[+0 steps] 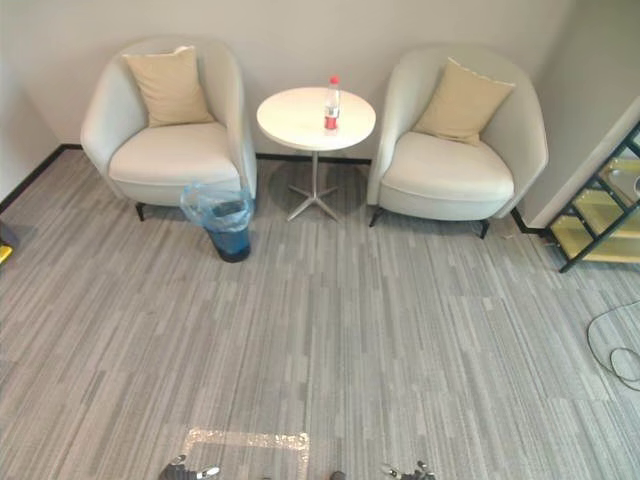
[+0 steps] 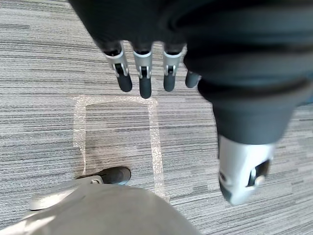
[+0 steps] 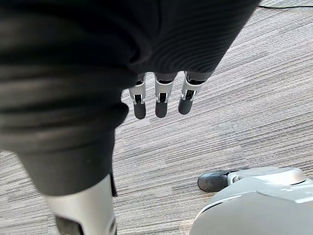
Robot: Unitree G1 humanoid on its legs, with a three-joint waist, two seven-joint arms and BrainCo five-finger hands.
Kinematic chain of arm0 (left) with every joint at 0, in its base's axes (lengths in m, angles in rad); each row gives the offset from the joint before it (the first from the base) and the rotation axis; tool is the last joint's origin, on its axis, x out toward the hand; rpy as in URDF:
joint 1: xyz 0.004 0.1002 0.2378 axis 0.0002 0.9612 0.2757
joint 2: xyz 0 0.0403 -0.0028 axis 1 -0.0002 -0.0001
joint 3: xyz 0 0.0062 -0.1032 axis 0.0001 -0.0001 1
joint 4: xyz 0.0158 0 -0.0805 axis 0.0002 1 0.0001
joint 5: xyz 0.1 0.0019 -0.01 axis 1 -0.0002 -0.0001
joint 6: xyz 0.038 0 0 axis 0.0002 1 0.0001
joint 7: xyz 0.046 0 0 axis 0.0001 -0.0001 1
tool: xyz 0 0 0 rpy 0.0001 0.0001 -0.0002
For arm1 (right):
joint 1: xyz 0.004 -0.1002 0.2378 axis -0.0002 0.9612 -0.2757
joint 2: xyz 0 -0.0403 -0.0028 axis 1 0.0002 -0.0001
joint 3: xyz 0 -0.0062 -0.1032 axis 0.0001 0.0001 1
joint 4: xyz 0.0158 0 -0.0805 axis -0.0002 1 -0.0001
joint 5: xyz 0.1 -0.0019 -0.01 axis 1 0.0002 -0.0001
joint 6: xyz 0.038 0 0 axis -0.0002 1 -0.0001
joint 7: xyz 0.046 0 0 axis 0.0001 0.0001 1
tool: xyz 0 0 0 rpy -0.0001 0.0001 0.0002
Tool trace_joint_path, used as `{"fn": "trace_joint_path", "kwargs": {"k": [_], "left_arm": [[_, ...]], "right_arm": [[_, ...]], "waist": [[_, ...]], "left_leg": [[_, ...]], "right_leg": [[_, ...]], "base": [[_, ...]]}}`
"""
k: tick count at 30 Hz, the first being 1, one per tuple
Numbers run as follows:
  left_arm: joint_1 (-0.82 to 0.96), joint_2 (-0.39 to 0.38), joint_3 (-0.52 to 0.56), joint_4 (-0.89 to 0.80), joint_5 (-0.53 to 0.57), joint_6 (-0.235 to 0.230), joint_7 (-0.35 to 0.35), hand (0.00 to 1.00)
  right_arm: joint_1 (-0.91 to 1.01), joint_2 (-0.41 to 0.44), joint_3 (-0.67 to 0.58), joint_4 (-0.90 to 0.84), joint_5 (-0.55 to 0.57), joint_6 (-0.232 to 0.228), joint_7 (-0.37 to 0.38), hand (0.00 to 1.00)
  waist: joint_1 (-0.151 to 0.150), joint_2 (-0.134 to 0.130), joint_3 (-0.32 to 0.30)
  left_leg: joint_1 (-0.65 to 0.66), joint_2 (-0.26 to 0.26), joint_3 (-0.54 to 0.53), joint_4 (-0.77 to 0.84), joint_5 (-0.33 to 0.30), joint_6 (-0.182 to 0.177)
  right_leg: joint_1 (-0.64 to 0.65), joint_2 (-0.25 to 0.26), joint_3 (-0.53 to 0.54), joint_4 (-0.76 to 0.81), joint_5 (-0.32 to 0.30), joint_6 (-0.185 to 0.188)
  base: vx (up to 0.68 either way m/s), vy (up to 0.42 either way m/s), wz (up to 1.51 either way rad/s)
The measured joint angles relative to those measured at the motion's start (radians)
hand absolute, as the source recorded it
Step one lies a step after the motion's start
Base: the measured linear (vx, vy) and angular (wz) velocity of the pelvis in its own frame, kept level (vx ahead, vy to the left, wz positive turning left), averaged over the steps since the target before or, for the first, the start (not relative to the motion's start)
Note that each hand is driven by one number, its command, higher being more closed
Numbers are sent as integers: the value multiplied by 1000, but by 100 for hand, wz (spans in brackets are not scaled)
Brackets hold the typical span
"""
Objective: Gather rubbish on tea table into small bin, then transfer packed bag to large trash can.
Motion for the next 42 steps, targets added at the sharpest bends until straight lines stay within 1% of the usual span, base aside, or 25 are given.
{"fn": "trace_joint_path", "kwargs": {"k": [12, 15, 17, 18, 19, 20, 21, 22, 23, 24, 25, 26, 28, 29, 30, 31, 32, 33, 34, 35, 36, 37, 39, 40, 42], "left_arm": [[-4, 5, 9, 7, -2, 1, 0, 0], [-13, 6, 29, 3, -12, 2, 1, 0], [-19, 4, 53, -16, -20, 2, 1, 0], [-16, 0, 73, -31, -20, 3, 1, 0], [-12, 0, 80, -36, -20, 2, 1, 0], [-7, -1, 107, -55, -25, 2, 1, 0], [1, -13, 132, -80, -39, 2, 3, 0], [4, -20, 145, -86, -40, 2, 6, 0], [10, -35, 164, -95, -43, 1, 17, 0], [12, -41, 170, -95, -69, 1, 17, 0], [12, -41, 169, -95, -79, 1, 17, 0], [12, -42, 167, -95, -88, 1, 18, 0], [13, -44, 161, -92, -97, 2, 19, 0], [13, -49, 140, -88, -95, 2, 19, 0], [3, -40, 123, -73, -94, 1, 19, 0], [3, -36, 119, -69, -94, 2, 19, 0], [2, -22, 117, -67, -93, 2, 19, 0], [1, -21, 122, -67, -95, 2, 19, 0], [2, -24, 127, -67, -98, 2, 21, 0], [3, -23, 125, -69, -98, 2, 21, 0], [5, -21, 124, -69, -97, 3, 21, 0], [4, -17, 122, -69, -96, 7, 20, 0], [1, -16, 122, -70, -95, 9, 20, 0], [-5, -17, 122, -71, -95, 10, 20, 0], [-23, -35, 119, -71, -95, 8, 19, 0]], "right_arm": [[-1, 7, -7, 6, 18, 0, -1, 0], [-2, 17, -22, -5, 47, -1, -1, 0], [-2, 22, -36, -10, 78, -9, -1, 0], [-1, 26, -44, -12, 81, -9, -2, 0], [-1, 28, -45, -13, 81, -9, -2, 0], [0, 34, -48, -14, 82, -9, -3, 0], [2, 32, -49, -26, 83, -8, -4, 0], [1, 31, -49, -39, 83, -8, -4, 0], [10, 27, -49, -60, 85, -9, -5, 0], [10, 24, -50, -68, 90, -8, -6, 0], [10, 23, -50, -72, 97, -8, -7, 0], [9, 23, -51, -73, 117, -8, -10, 0], [9, 21, -57, -75, 122, -8, -11, 0], [9, 11, -65, -73, 121, -8, -12, 0], [2, 13, -64, -65, 121, -8, -15, 0], [0, 14, -64, -62, 120, -8, -15, 0], [-10, 22, -74, -45, 113, -7, -15, 0], [-9, 25, -78, -46, 112, -7, -15, 0], [-5, 29, -81, -48, 112, -7, -12, 0], [-4, 23, -81, -49, 112, -8, -10, 0], [-4, 24, -79, -50, 112, -8, -9, 0], [-4, 30, -68, -56, 112, -8, -6, 0], [4, 29, -65, -79, 108, -7, -3, 0], [0, 22, -66, -90, 98, -7, -2, 0], [-8, 15, -64, -112, 72, -9, -2, 0]], "waist": [[1, -11, 1], [-1, -15, 18], [-2, -19, 46], [1, -21, 52], [3, -25, 55], [9, -36, 63], [14, -32, 68], [19, -32, 74], [21, -19, 78], [21, -13, 75], [21, -12, 76], [21, -10, 76], [21, 0, 72], [28, 21, 68], [35, 17, 57], [35, 13, 54], [36, -5, 50], [37, -11, 50], [41, -16, 49], [40, -19, 44], [37, -21, 42], [30, -24, 37], [27, -24, 37], [27, -21, 39], [5, 13, 56]], "left_leg": [[-17, 0, -5, 3, 1, 1], [-59, 1, -7, 55, -13, -11], [-109, 11, -4, 179, -72, -26], [-142, 21, 13, 272, -108, -50], [-155, 23, 24, 309, -115, -59], [-211, 26, 64, 452, -119, -65], [-253, 37, 90, 577, -116, -68], [-275, 43, 101, 621, -119, -68], [-322, 65, 129, 727, -141, -44], [-360, 77, 146, 751, -168, -31], [-378, 81, 157, 739, -172, -30], [-392, 80, 169, 650, -167, -32], [-392, 72, 178, 446, -122, -50], [-376, 78, 161, 310, -59, -72], [-374, 50, 161, 304, -15, -39], [-379, 40, 160, 310, -27, -25], [-396, 13, 173, 352, -73, 6], [-391, 3, 183, 359, -87, 15], [-345, -18, 209, 349, -118, 31], [-283, -38, 217, 318, -132, 37], [-255, -43, 222, 304, -134, 41], [-190, -50, 225, 285, -150, 50], [-125, -50, 223, 260, -167, 51], [-56, -45, 214, 219, -171, 49], [31, 5, 210, 179, -170, 49]], "right_leg": [[-6, 0, -5, 0, 0, 0], [-44, -3, -15, 57, -28, -3], [-64, -4, -24, 126, -73, -12], [-77, -3, -18, 164, -112, -17], [-81, -3, -13, 177, -123, -19], [-83, -14, 0, 214, -148, -27], [-83, -19, 17, 249, -169, -34], [-80, -20, 25, 261, -179, -39], [-74, -20, 40, 273, -193, -44], [-75, -27, 51, 273, -197, -42], [-75, -33, 59, 270, -199, -41], [-74, -47, 76, 258, -202, -36], [-75, -59, 96, 242, -210, -20], [-72, -55, 116, 225, -215, -4], [-69, -70, 153, 200, -221, 5], [-70, -75, 160, 197, -223, 11], [-83, -100, 188, 262, -238, 37], [-102, -112, 195, 314, -255, 58], [-160, -127, 222, 484, -276, 90], [-216, -131, 233, 668, -259, 123], [-245, -132, 237, 754, -240, 153], [-312, -133, 228, 949, -185, 179], [-366, -145, 167, 1063, -185, 151], [-418, -160, 88, 1116, -219, 111], [-468, -146, -37, 1044, -269, 55]], "base": [[-3, -3, 0], [-35, -23, 13], [-50, -26, 11], [-68, -28, 6], [-90, -53, -6], [-59, -53, -21], [-29, -60, -27], [38, -1, -32], [65, 49, -35], [83, 80, -35], [123, 108, -34], [175, 147, -30], [220, 200, -31], [383, 340, -49], [333, 296, -49], [451, 309, -36], [313, 163, -14], [475, 239, -29], [392, 193, -35], [390, 190, -32], [477, 171, -12], [328, 93, -1], [347, 34, -6], [540, -21, -6], [532, -76, 10]]}}
